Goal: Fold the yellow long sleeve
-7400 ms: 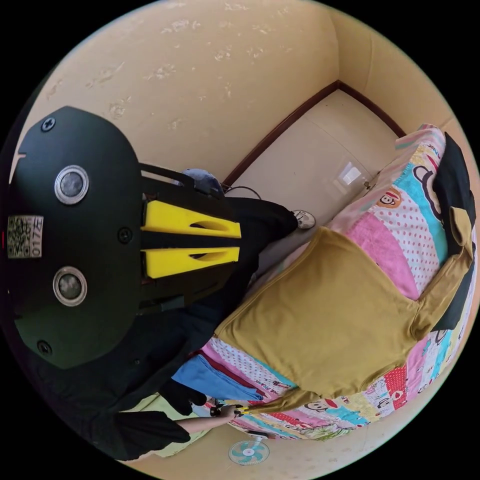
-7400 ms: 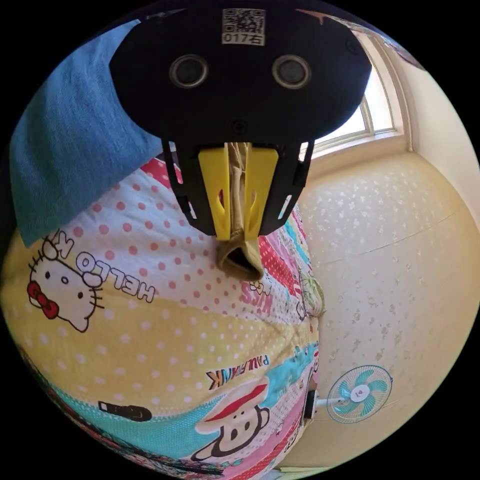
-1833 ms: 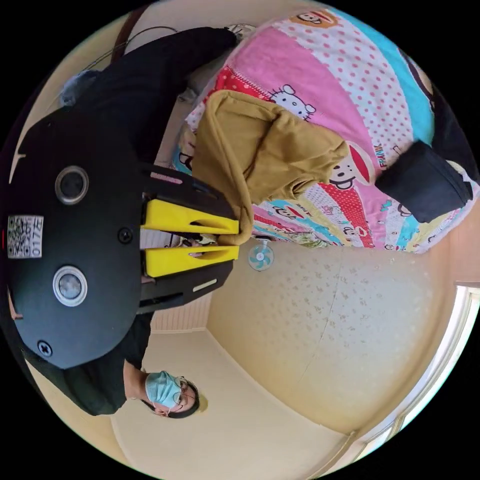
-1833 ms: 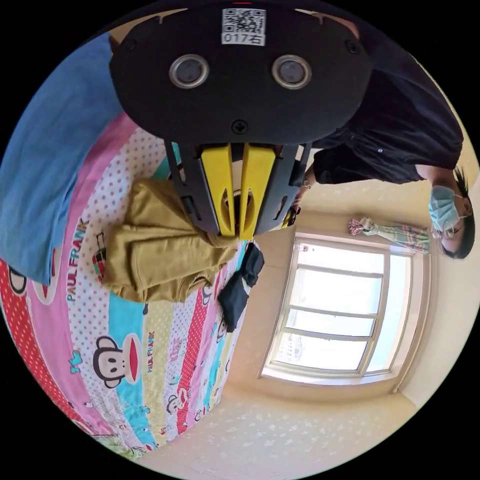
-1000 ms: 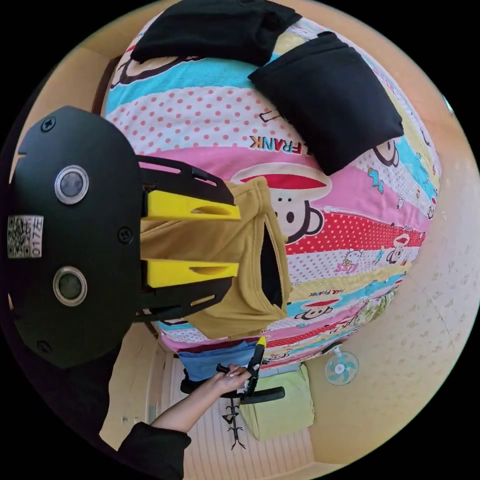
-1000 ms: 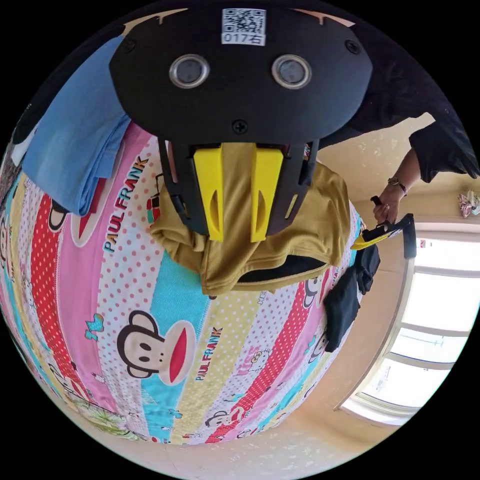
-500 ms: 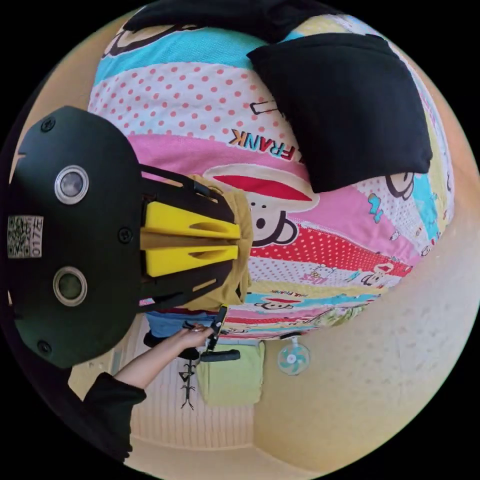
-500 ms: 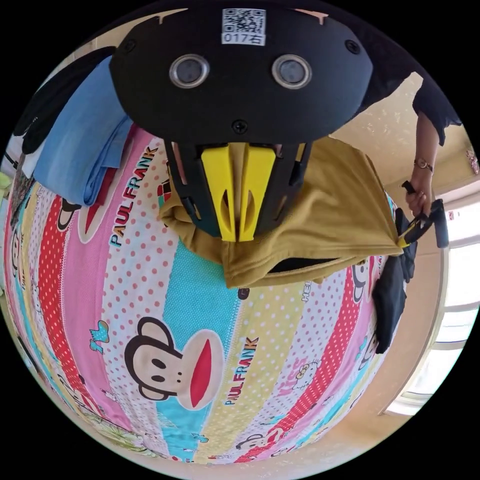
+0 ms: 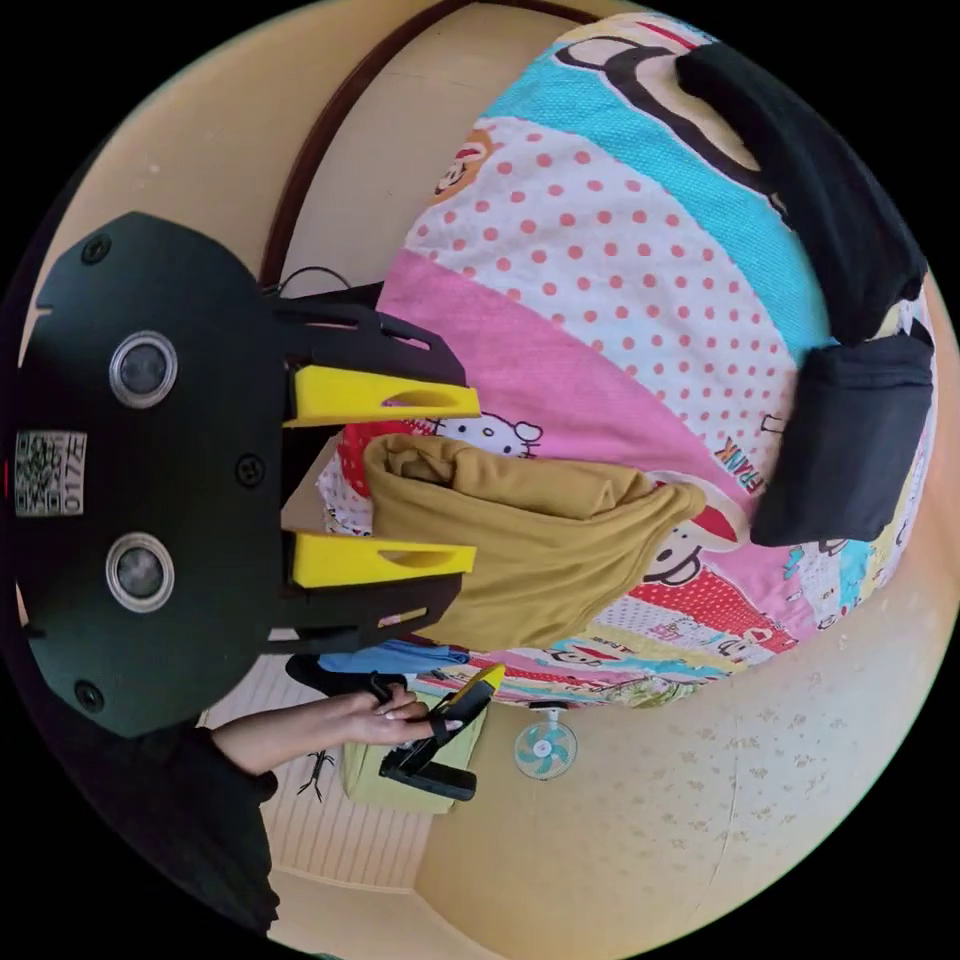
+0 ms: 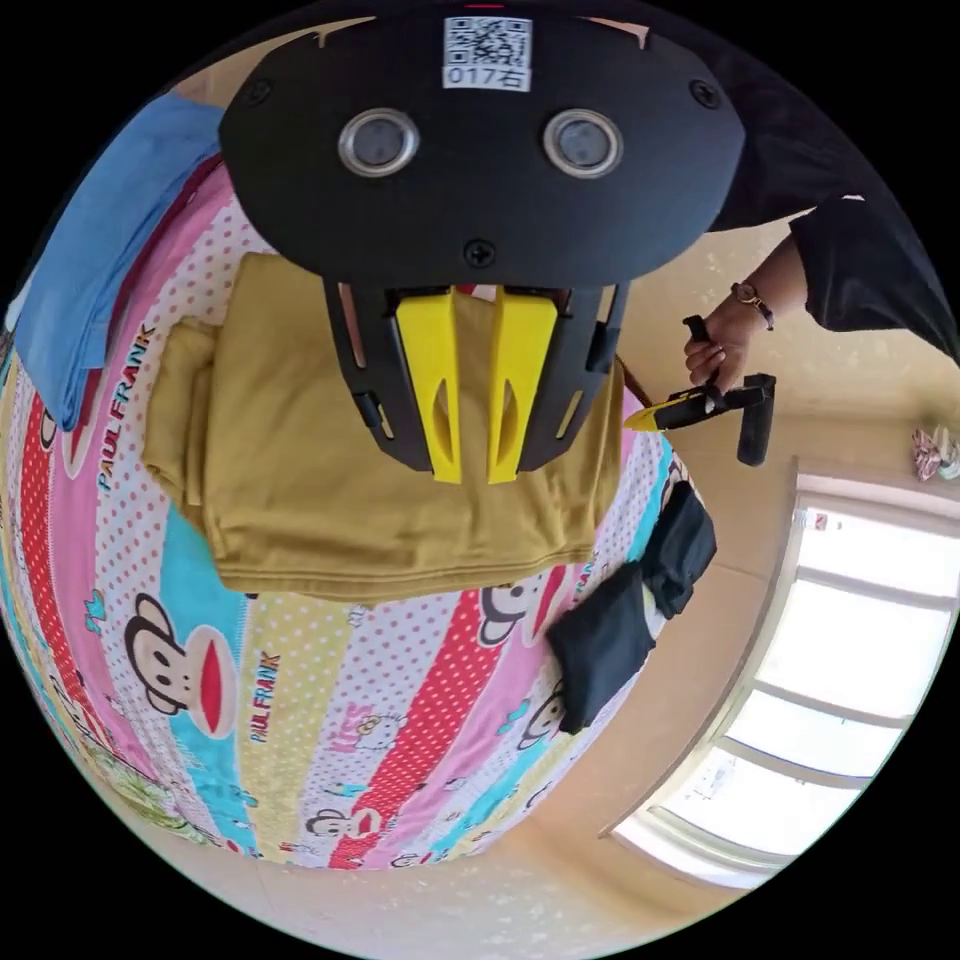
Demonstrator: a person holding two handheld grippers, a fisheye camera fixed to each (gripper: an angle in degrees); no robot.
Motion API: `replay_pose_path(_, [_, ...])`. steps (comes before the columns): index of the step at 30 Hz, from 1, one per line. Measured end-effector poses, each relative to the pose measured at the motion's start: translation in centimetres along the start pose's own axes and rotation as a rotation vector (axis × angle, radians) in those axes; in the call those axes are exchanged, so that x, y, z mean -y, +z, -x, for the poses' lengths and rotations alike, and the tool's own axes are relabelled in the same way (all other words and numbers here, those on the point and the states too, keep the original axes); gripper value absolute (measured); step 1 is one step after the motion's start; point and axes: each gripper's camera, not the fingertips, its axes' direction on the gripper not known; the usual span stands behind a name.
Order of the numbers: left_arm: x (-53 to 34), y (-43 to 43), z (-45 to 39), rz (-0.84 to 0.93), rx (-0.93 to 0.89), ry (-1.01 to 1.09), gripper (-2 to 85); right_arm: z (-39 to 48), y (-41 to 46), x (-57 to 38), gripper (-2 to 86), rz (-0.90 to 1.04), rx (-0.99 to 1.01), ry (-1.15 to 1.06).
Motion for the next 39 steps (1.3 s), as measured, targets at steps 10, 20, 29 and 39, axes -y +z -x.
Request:
replay_pose_path(10, [-1.0, 2.1, 1.1, 0.012, -0.201, -0.137, 4.8, -2.8, 2.7, -0.8, 1.1, 0.261, 0.073, -0.020])
replay_pose_path(20, [-2.8, 11.5, -24.0, 0.149, -0.190, 0.476, 4.9, -17.3, -18.8, -12.3, 1.1, 0.041, -0.058, 0.177])
replay_pose_path(29, [-5.2, 18.6, -21.0, 0.139, -0.241, 0.395, 10.8, -25.3, -23.1, -20.8, 7.2, 0.100, 0.065, 0.315])
replay_pose_path(39, [-2.8, 20.3, -1.4, 0.133, -0.073, -0.064, 15.9, -31.7, -19.6, -21.5, 17.2, -0.005, 0.703, 0.722])
